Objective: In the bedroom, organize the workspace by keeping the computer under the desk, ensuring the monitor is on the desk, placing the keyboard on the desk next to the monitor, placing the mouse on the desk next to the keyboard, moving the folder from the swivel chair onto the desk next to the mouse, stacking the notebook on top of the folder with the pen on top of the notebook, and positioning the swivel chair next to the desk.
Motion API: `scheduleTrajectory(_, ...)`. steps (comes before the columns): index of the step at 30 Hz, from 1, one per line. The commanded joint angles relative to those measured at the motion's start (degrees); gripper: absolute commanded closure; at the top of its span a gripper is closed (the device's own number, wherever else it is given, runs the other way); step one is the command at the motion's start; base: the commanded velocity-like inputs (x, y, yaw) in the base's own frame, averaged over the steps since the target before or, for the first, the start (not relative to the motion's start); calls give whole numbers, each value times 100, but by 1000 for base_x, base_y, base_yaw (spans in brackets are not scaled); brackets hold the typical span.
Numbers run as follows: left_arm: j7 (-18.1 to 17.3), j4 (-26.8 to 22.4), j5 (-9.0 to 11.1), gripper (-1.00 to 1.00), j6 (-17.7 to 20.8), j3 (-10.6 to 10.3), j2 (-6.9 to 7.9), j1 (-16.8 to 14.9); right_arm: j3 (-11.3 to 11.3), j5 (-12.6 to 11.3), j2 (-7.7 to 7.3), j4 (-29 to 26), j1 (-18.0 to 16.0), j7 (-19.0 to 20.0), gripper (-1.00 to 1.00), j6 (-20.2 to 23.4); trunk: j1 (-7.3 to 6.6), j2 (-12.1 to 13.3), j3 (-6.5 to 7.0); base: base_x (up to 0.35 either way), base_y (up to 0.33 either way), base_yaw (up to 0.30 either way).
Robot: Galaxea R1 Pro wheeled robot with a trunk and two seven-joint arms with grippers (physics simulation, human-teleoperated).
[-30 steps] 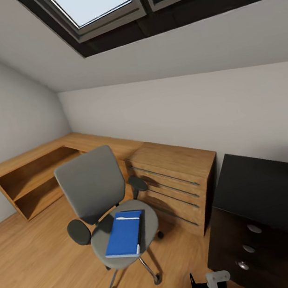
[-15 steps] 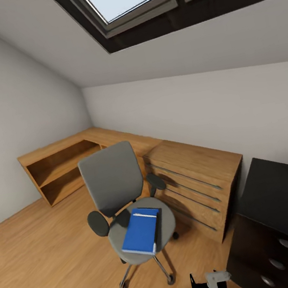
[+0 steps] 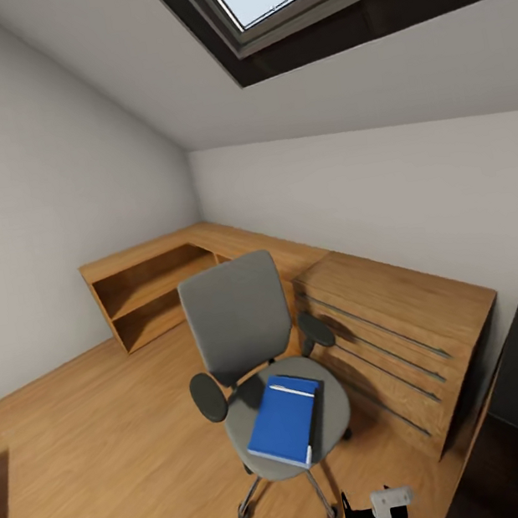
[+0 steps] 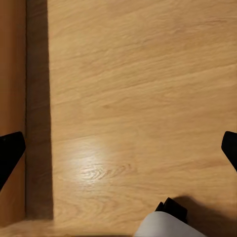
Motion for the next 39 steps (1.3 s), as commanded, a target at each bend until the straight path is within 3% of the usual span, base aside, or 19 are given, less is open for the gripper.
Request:
scheduleTrajectory(1,35,-9,61,-100,-27,-47,9,0,52,-42,2,5,-4,-19,-100,-16,0,-4,-5,3,0,277)
scheduleTrajectory(13,37,-9,73,-100,-34,-47,9,1,52,-40,2,7,-4,-19,-100,-16,0,-4,-5,8,0,277)
scheduleTrajectory(25,39,-9,78,-100,-36,-47,8,2,52,-40,1,3,-4,-18,-100,-8,0,-4,-5,171,0,273)
scheduleTrajectory(39,43,-9,79,-100,-166,-46,8,0,61,-31,-55,0,-4,11,-100,10,0,-4,-5,2,0,33)
